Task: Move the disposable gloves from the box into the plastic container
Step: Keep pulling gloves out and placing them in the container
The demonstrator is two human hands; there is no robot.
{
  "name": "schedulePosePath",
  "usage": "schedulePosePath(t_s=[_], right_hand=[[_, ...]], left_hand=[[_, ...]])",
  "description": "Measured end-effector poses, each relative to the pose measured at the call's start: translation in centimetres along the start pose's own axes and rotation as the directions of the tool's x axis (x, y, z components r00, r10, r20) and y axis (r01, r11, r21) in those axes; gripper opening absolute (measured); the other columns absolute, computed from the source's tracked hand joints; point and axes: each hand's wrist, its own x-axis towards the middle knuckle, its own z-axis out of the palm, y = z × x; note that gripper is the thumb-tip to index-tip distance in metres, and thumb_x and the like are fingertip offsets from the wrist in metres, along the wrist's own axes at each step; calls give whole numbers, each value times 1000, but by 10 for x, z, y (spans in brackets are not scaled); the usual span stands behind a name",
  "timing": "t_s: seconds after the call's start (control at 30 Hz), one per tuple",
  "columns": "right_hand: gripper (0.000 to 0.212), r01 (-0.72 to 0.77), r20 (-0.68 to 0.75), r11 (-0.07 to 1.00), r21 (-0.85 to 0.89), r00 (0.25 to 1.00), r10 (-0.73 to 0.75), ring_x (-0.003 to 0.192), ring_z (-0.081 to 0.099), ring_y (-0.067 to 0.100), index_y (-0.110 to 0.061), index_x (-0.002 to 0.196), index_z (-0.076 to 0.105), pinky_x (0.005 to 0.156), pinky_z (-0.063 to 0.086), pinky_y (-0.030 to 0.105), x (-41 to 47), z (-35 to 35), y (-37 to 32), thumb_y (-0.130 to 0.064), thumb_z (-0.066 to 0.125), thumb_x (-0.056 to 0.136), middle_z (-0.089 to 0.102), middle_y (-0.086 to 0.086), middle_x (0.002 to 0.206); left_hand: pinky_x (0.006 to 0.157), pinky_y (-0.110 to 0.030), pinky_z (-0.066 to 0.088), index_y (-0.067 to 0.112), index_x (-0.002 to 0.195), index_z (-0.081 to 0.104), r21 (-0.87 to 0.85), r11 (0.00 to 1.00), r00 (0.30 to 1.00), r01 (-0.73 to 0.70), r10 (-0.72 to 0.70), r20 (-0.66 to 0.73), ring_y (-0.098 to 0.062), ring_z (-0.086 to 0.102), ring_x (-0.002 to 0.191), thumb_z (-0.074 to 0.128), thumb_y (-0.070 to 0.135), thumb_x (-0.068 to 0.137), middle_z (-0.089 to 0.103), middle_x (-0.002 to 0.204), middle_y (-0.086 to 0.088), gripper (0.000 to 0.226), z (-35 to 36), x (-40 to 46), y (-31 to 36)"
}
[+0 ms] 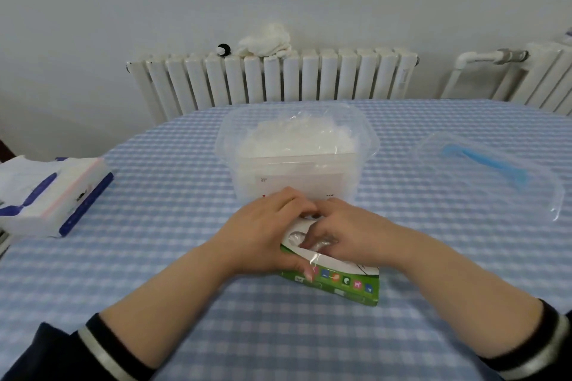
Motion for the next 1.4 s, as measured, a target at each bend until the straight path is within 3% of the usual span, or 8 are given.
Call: schedulePosePath(t_s=[0.33,0.6,0.7,0.83,0.97,1.1,1.3,1.4], right_hand=[[11,1,-196,943,332,978,68,101,52,-2,-29,79,64,89,42,21,-9,-17,3,-25,66,89,61,-13,108],[12,177,-297,326,929,881,367,79,71,22,1,87,69,75,57,32,-22,-50,-6,-6,59,87,75,13,86],[24,169,-220,169,971,909,354,73,70,20,-6,77,75,70,58,30,-21,-48,-1,-8,54,90,74,15,87],[23,132,-154,89,987,935,319,80,70,23,-3,84,75,70,59,28,-20,-46,1,-12,55,91,73,18,94],[25,-1,-21,80,997,964,264,97,68,26,-12,87,78,89,53,38,-19,-40,2,-32,63,89,72,13,103],[34,-51,98,-287,957,984,152,80,71,26,0,83,76,70,59,37,-18,-38,-3,-24,54,91,69,19,92],[66,78,-10,-303,950,975,220,119,59,37,10,127,56,101,47,40,-24,-47,6,-45,28,103,57,29,129],[64,81,70,-435,897,945,321,80,74,27,4,90,75,63,61,33,-20,-49,15,-48,38,99,73,20,95]], left_hand=[[76,-10,31,28,121,49,-19,988,985,151,-149,83,2,43,95,70,77,56,48,108,21,85,-4,0,5],[76,-9,36,34,107,49,-77,945,937,319,-302,177,-2,48,96,77,70,53,49,101,26,71,-10,0,6],[93,-31,49,21,120,55,-479,792,925,378,-308,221,-12,60,109,67,64,61,64,115,13,74,-20,1,2],[64,-19,53,17,113,61,-799,434,855,416,-486,181,-3,69,74,60,63,81,74,77,12,57,-41,21,12],[85,-33,55,39,127,45,-729,612,866,307,-498,-53,-11,69,90,69,34,86,73,90,8,47,-63,26,41],[66,-22,53,38,134,36,-606,752,844,260,-482,-237,-12,63,69,60,18,95,71,81,11,50,-76,50,49],[52,-14,45,31,111,39,-453,832,855,320,-460,-239,-4,57,57,48,13,97,69,85,3,25,-110,97,27],[50,-17,43,28,94,45,-415,827,833,380,-501,-236,-3,56,52,41,8,94,69,91,-8,21,-117,113,8]])
